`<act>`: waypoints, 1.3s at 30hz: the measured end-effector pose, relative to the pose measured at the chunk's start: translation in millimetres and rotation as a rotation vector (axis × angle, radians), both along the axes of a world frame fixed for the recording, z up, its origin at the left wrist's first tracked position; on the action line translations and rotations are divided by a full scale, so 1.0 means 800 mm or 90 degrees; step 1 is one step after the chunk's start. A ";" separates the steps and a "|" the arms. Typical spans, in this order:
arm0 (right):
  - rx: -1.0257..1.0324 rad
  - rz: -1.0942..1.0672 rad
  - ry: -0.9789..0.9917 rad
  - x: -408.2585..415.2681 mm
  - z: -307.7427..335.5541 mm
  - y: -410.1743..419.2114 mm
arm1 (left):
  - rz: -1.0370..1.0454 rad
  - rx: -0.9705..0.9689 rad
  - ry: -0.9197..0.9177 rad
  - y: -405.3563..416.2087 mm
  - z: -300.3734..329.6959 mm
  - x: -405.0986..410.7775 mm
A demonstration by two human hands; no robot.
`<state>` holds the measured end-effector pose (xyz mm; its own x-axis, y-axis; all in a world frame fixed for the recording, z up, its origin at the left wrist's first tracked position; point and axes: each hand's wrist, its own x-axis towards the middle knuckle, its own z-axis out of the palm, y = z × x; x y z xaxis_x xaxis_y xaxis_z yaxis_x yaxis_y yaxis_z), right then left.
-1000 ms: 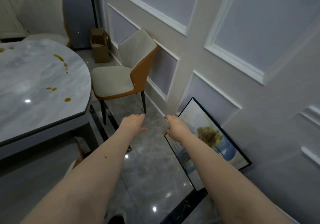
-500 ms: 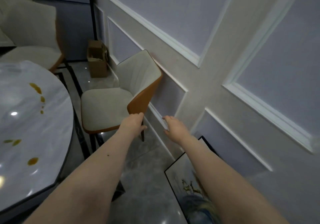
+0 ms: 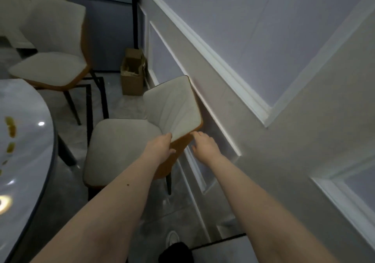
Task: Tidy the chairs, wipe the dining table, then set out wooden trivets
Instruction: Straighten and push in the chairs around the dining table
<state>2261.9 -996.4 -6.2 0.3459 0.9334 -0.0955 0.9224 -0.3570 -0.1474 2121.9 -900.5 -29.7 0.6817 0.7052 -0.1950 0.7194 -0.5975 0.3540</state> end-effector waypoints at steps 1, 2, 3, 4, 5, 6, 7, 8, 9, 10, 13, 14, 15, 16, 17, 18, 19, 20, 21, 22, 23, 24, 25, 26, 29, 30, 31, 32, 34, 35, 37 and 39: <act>0.000 0.008 0.004 0.024 -0.003 0.022 | 0.015 -0.010 0.002 0.016 -0.002 0.024; 0.001 0.013 0.012 0.047 -0.007 0.042 | 0.023 -0.025 0.003 0.029 -0.005 0.047; 0.007 0.018 0.011 0.065 -0.009 0.059 | 0.034 -0.038 0.006 0.040 -0.006 0.066; 0.017 0.021 0.011 0.079 -0.011 0.073 | 0.042 -0.048 0.005 0.047 -0.008 0.083; 0.029 0.025 0.009 0.099 -0.015 0.091 | 0.052 -0.058 0.003 0.058 -0.011 0.104; 0.045 0.021 0.021 0.113 -0.018 0.104 | 0.059 -0.077 -0.001 0.064 -0.015 0.120; 0.061 0.013 0.041 0.125 -0.022 0.115 | 0.061 -0.097 -0.003 0.067 -0.018 0.132; 0.071 0.001 0.072 0.136 -0.028 0.127 | 0.061 -0.117 0.000 0.071 -0.025 0.144; 0.081 -0.011 0.104 0.143 -0.033 0.136 | 0.057 -0.129 0.009 0.072 -0.032 0.151; 0.088 -0.026 0.143 0.148 -0.039 0.145 | 0.058 -0.140 0.017 0.074 -0.041 0.157; 0.112 -0.075 0.268 0.151 -0.053 0.162 | 0.086 -0.166 0.037 0.078 -0.062 0.163; 0.117 -0.094 0.307 0.151 -0.056 0.167 | 0.099 -0.169 0.046 0.079 -0.069 0.165; 0.123 -0.112 0.343 0.150 -0.059 0.171 | 0.110 -0.170 0.051 0.079 -0.075 0.166; 0.122 -0.124 0.365 0.151 -0.063 0.177 | 0.125 -0.177 0.051 0.080 -0.081 0.168; 0.114 -0.129 0.371 0.152 -0.066 0.181 | 0.139 -0.185 0.046 0.081 -0.086 0.169; 0.098 -0.126 0.358 0.152 -0.069 0.183 | 0.153 -0.189 0.041 0.081 -0.089 0.171; 0.078 -0.117 0.333 0.152 -0.071 0.185 | 0.165 -0.185 0.038 0.082 -0.092 0.172; 0.065 -0.110 0.311 0.154 -0.072 0.186 | 0.168 -0.175 0.039 0.082 -0.093 0.173; 0.058 -0.104 0.297 0.155 -0.073 0.187 | 0.166 -0.164 0.042 0.082 -0.094 0.173; 0.054 -0.099 0.288 0.154 -0.073 0.186 | 0.162 -0.152 0.045 0.080 -0.095 0.171; 0.052 -0.096 0.283 0.154 -0.073 0.185 | 0.157 -0.141 0.049 0.079 -0.095 0.169; 0.049 -0.092 0.281 0.150 -0.073 0.183 | 0.153 -0.132 0.056 0.075 -0.095 0.165; 0.045 -0.086 0.279 0.147 -0.073 0.180 | 0.147 -0.122 0.064 0.073 -0.094 0.160; 0.038 -0.080 0.277 0.141 -0.073 0.176 | 0.143 -0.112 0.067 0.069 -0.095 0.152; 0.023 -0.063 0.293 0.117 -0.075 0.160 | 0.127 -0.100 0.084 0.056 -0.095 0.120; 0.022 -0.065 0.302 0.107 -0.076 0.155 | 0.123 -0.101 0.092 0.052 -0.093 0.108; 0.022 -0.065 0.310 0.094 -0.077 0.147 | 0.122 -0.101 0.102 0.047 -0.092 0.094; 0.020 -0.063 0.316 0.075 -0.076 0.140 | 0.128 -0.099 0.109 0.040 -0.088 0.075; 0.025 -0.080 0.333 0.054 -0.080 0.130 | 0.130 -0.097 0.118 0.035 -0.087 0.057; 0.032 -0.072 0.335 0.033 -0.079 0.124 | 0.137 -0.089 0.125 0.029 -0.083 0.036; 0.035 -0.071 0.337 0.003 -0.079 0.114 | 0.148 -0.080 0.131 0.020 -0.080 0.009; 0.039 -0.060 0.344 -0.024 -0.078 0.106 | 0.159 -0.075 0.139 0.011 -0.078 -0.017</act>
